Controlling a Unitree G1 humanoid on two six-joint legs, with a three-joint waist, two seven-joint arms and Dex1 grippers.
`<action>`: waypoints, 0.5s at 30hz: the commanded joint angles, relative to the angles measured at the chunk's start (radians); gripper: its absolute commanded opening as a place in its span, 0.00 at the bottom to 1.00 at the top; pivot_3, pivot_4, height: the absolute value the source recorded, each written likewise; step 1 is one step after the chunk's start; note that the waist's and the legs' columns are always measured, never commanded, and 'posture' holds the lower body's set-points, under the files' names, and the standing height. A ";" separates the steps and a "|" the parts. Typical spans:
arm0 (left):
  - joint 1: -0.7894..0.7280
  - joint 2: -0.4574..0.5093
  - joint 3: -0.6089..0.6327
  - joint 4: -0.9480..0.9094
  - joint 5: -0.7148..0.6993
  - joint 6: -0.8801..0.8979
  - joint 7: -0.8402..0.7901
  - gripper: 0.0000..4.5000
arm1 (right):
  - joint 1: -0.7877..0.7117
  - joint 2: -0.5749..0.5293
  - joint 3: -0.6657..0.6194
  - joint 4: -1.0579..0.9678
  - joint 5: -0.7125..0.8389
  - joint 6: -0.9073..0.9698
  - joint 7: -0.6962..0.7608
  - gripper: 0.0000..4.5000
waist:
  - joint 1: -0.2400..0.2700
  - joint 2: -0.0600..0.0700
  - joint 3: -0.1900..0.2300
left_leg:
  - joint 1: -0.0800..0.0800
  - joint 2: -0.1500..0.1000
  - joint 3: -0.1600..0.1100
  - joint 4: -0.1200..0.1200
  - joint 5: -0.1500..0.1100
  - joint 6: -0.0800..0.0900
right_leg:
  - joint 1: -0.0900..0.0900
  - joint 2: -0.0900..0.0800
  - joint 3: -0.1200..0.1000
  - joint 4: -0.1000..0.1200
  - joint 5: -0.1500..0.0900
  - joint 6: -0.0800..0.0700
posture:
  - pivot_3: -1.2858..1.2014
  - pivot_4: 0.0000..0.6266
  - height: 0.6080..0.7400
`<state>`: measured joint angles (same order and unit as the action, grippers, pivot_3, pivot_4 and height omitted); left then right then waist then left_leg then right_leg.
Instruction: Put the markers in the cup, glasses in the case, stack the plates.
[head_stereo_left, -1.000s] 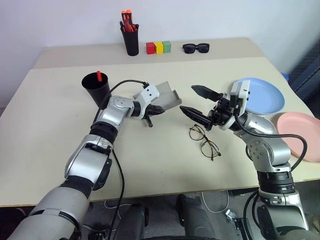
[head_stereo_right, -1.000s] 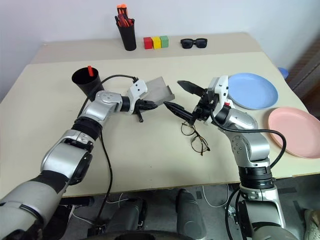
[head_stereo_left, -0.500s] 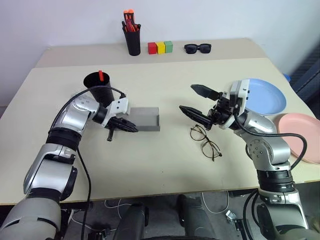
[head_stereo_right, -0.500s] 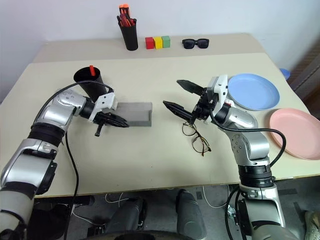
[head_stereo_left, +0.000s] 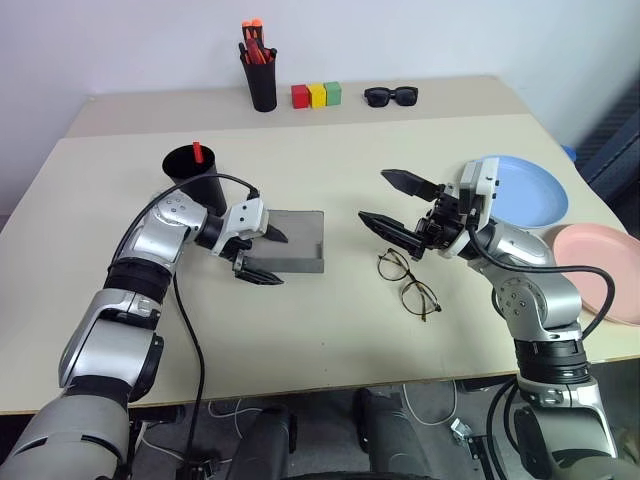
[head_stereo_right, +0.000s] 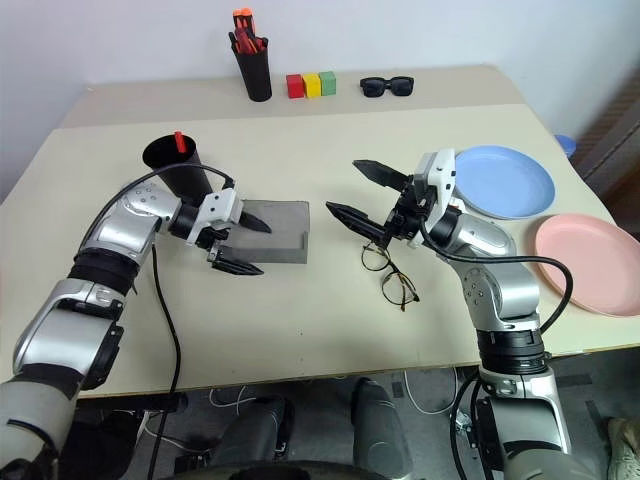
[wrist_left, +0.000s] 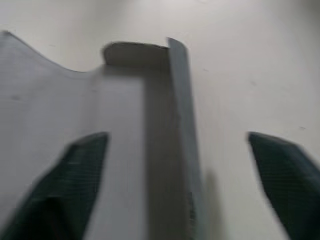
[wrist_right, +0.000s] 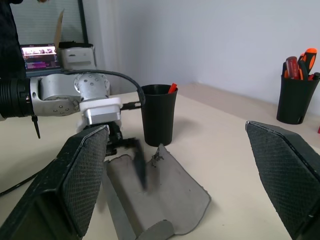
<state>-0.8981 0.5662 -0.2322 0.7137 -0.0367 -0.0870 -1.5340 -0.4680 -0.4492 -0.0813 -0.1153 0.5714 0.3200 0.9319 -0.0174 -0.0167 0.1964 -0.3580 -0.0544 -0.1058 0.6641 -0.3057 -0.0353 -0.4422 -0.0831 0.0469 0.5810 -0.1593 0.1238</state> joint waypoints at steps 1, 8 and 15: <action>-0.001 0.040 0.087 -0.133 -0.097 0.094 -0.003 0.99 | 0.000 -0.030 -0.003 -0.042 0.007 0.026 -0.001 1.00 | -0.001 0.000 0.000 | 0.000 0.000 0.000 0.000 0.000 0.000 | 0.000 0.000 0.000 0.000 0.000 0.000 | 0.52 0.24 1.00; 0.226 0.135 0.278 -0.558 -0.354 0.430 0.048 0.99 | 0.071 -0.216 -0.027 -0.193 0.016 0.306 -0.092 1.00 | -0.005 0.001 0.000 | 0.001 0.000 0.001 0.000 -0.001 0.002 | 0.000 0.000 0.001 0.001 0.000 0.000 | 0.52 0.24 1.00; 0.504 0.195 0.455 -0.747 -0.471 0.383 0.091 0.99 | 0.184 -0.394 -0.043 -0.419 -0.004 0.624 -0.265 1.00 | 0.006 0.001 0.000 | 0.000 0.001 0.001 0.000 -0.002 0.003 | 0.000 0.000 0.000 0.000 0.000 -0.001 | 0.52 0.24 1.00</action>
<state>-0.4111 0.7446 0.1620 0.0136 -0.4690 0.3199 -1.4554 -0.2925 -0.8159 -0.1124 -0.4749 0.5867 0.8823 0.7201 -0.0114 -0.0160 0.1965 -0.3576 -0.0533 -0.1052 0.6646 -0.3073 -0.0325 -0.4418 -0.0835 0.0473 0.5809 -0.1599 0.1231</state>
